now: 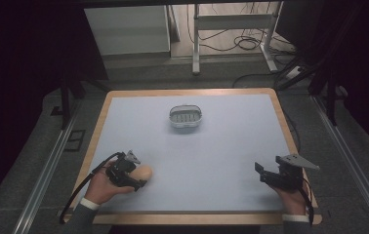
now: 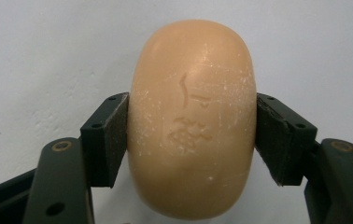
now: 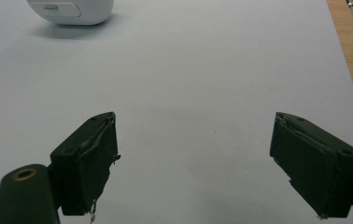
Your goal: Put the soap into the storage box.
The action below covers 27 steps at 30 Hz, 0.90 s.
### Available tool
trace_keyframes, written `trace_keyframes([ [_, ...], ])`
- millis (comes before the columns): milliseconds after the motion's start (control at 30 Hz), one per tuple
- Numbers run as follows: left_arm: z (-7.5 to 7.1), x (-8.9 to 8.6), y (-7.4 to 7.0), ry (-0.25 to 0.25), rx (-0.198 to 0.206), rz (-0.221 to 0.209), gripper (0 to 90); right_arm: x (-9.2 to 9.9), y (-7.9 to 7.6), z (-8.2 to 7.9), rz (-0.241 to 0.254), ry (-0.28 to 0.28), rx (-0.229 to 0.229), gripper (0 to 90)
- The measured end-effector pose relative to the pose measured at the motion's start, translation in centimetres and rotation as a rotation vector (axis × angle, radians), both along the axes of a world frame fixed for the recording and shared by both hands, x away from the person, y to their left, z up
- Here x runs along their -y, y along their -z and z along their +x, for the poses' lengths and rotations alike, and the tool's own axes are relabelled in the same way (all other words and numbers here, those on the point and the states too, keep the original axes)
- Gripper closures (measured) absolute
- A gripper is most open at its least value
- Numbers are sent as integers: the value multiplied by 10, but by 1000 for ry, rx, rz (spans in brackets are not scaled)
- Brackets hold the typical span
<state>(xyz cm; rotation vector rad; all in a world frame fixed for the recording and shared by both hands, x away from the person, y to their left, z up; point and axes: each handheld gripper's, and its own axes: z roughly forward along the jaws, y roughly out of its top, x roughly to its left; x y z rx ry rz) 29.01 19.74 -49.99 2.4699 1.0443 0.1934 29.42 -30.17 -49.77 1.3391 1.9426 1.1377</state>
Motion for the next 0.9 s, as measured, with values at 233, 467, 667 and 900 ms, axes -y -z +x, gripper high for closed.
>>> trace_keyframes([
  [233,5,-1,-6,3,6,-3,326,1,1,0,1,2,-1,149],
  [467,9,1,-7,0,3,-14,326,2,1,0,3,5,-1,149],
  [667,11,1,-9,0,7,-19,326,2,2,1,1,5,-5,149],
  [900,15,0,-12,1,12,-21,326,3,2,1,1,7,-6,149],
])
